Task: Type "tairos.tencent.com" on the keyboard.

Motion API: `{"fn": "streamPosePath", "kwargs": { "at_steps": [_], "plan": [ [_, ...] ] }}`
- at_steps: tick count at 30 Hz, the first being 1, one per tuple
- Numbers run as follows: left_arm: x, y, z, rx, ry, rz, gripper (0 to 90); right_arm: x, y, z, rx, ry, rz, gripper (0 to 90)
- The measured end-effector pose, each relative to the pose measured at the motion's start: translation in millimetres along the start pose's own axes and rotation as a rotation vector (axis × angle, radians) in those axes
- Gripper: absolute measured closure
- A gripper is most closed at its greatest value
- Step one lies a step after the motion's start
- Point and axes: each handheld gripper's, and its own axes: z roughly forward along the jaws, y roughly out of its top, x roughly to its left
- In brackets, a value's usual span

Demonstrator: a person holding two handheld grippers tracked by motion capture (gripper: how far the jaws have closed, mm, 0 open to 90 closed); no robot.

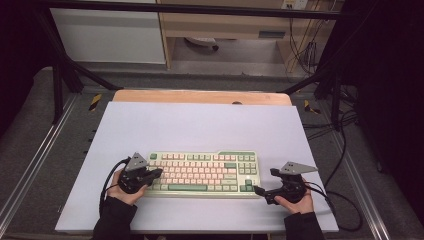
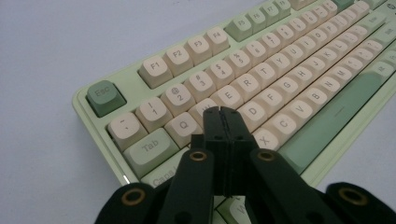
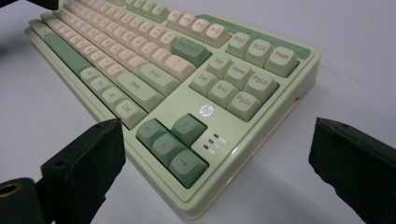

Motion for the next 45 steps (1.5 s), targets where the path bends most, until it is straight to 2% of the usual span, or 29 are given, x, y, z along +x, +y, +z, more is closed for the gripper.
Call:
{"fn": "streamPosePath", "kwargs": {
  "at_steps": [7,17,31,35,45],
  "plan": [
    [-0.8,1.3,-1.0,-0.006,-0.006,0.004,90.0,9.6,8.0,4.2,0.000,0.003,-0.023,12.4],
    [1.4,1.6,-2.6,-0.017,-0.013,-0.003,89.9,27.0,25.3,19.6,-0.004,0.047,-0.032,31.7],
    [1.6,2.4,-3.9,-0.024,-0.015,0.001,90.0,51.5,48.3,41.5,0.002,0.061,-0.055,56.1],
    [0.8,2.9,-3.9,-0.027,-0.015,0.004,89.9,54.8,51.2,44.3,0.000,0.062,-0.061,60.4],
    [1.3,2.8,-4.6,-0.031,-0.015,0.002,90.0,67.4,64.0,61.8,0.000,0.060,-0.061,77.5]
  ]
}}
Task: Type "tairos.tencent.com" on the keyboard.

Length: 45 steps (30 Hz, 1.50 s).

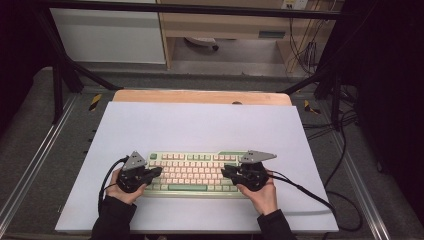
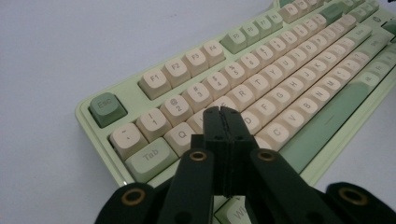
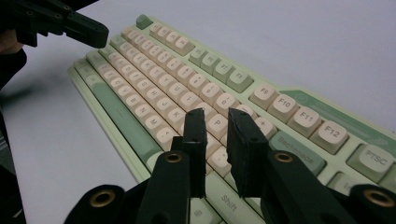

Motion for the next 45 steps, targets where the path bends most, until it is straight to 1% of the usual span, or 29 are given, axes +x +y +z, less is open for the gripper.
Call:
{"fn": "streamPosePath", "kwargs": {
  "at_steps": [3,9,12,14,16,17,18,23,25,27,30,34,42,45],
  "plan": [
    [0.3,0.0,0.1,0.001,0.001,0.001,89.9,2.3,2.9,5.7,0.000,-0.001,0.009,83.2],
    [0.2,0.1,0.2,0.001,0.001,0.002,90.0,7.6,6.4,19.8,0.009,0.009,0.018,90.0],
    [-0.2,0.2,0.4,0.003,0.001,0.003,90.0,8.9,8.2,23.0,0.008,0.015,0.025,90.0],
    [-0.4,0.2,0.5,0.003,0.000,0.004,90.0,10.0,9.6,26.9,0.009,0.012,0.020,90.0],
    [-0.2,0.2,0.4,0.002,0.000,0.003,90.0,12.0,10.7,32.0,0.015,0.005,0.012,90.0],
    [0.0,0.2,0.2,0.002,0.001,0.003,90.0,13.4,11.0,35.4,0.026,-0.001,0.017,90.0],
    [0.0,0.2,0.0,0.000,0.002,0.003,90.0,13.6,10.9,38.4,0.024,0.004,0.017,90.0],
    [-0.1,0.2,0.4,0.003,0.001,0.005,90.0,18.0,13.1,51.1,0.038,-0.005,0.011,90.0],
    [-0.2,0.0,0.8,0.005,0.000,0.006,89.9,19.5,14.5,55.9,0.036,0.001,0.011,90.0],
    [-0.2,0.0,1.0,0.006,0.000,0.006,89.9,20.6,15.6,60.7,0.040,-0.006,0.008,90.0],
    [-0.1,-0.1,1.1,0.006,0.000,0.006,89.9,22.6,16.5,66.5,0.043,-0.007,0.015,90.0],
    [0.0,-0.1,1.2,0.007,0.001,0.008,89.9,23.2,16.3,71.7,0.038,-0.003,0.021,90.0],
    [-0.2,0.0,1.2,0.006,0.001,0.008,89.9,23.1,14.1,79.8,0.062,-0.009,0.024,90.0],
    [0.1,0.0,0.7,0.003,0.001,0.006,90.0,23.1,13.1,82.1,0.063,-0.010,0.022,90.0]
  ]
}}
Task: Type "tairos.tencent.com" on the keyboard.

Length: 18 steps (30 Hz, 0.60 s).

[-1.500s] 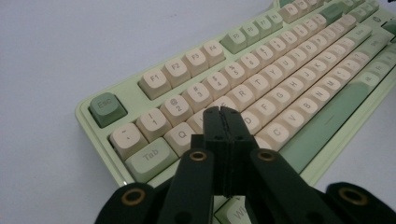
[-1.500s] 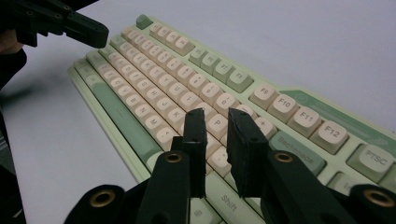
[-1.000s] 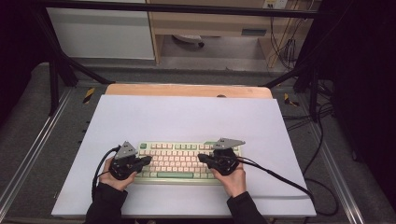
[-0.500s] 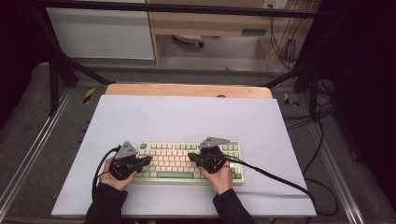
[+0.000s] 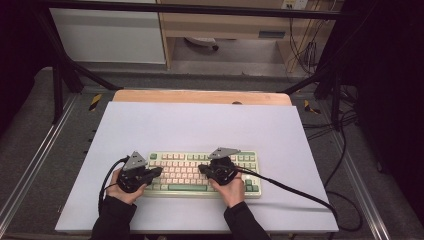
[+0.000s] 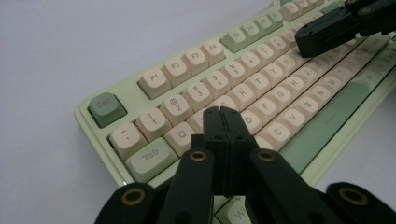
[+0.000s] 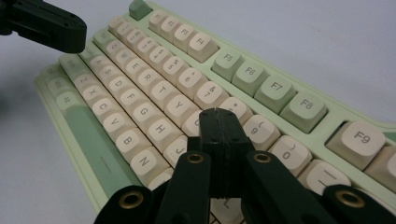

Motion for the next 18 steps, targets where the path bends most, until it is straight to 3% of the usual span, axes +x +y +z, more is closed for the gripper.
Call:
{"fn": "streamPosePath", "kwargs": {
  "at_steps": [10,18],
  "plan": [
    [-0.4,0.1,0.0,0.001,0.000,0.001,89.9,0.5,-2.4,1.6,0.003,-0.006,-0.017,90.0],
    [-0.8,0.6,-0.8,-0.002,0.000,0.003,89.9,2.2,4.4,-14.2,-0.030,0.008,-0.033,90.0]
  ]
}}
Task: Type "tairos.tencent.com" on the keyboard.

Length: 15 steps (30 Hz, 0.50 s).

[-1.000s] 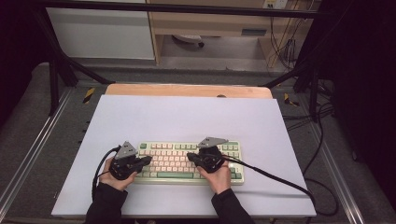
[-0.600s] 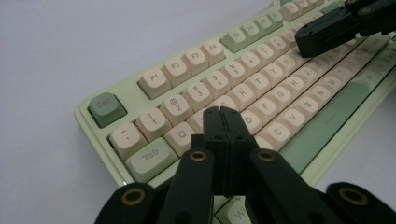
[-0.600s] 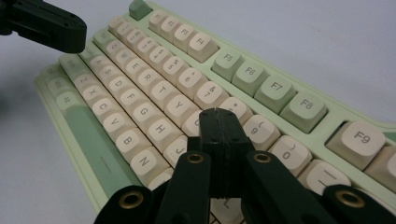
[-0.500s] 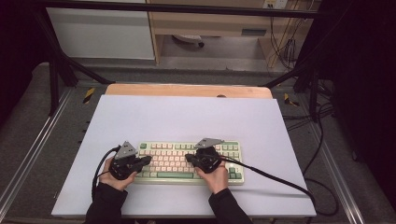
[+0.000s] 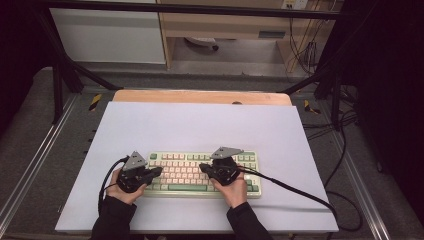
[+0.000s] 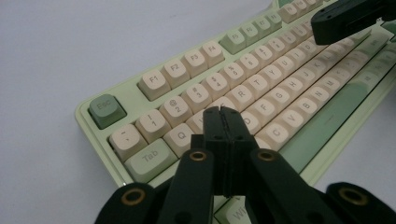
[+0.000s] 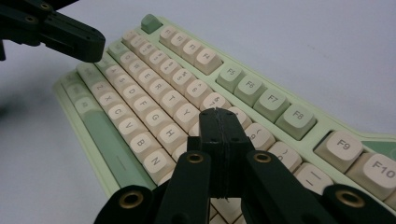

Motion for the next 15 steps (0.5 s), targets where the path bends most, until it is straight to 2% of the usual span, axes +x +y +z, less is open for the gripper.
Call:
{"fn": "streamPosePath", "kwargs": {
  "at_steps": [9,15],
  "plan": [
    [-2.0,1.5,-0.6,-0.007,0.000,0.005,89.9,0.7,3.2,-15.9,0.006,0.007,-0.035,90.0],
    [-5.1,2.7,1.5,-0.003,-0.001,0.013,89.9,-1.7,-0.4,-23.7,0.010,0.018,-0.033,90.0]
  ]
}}
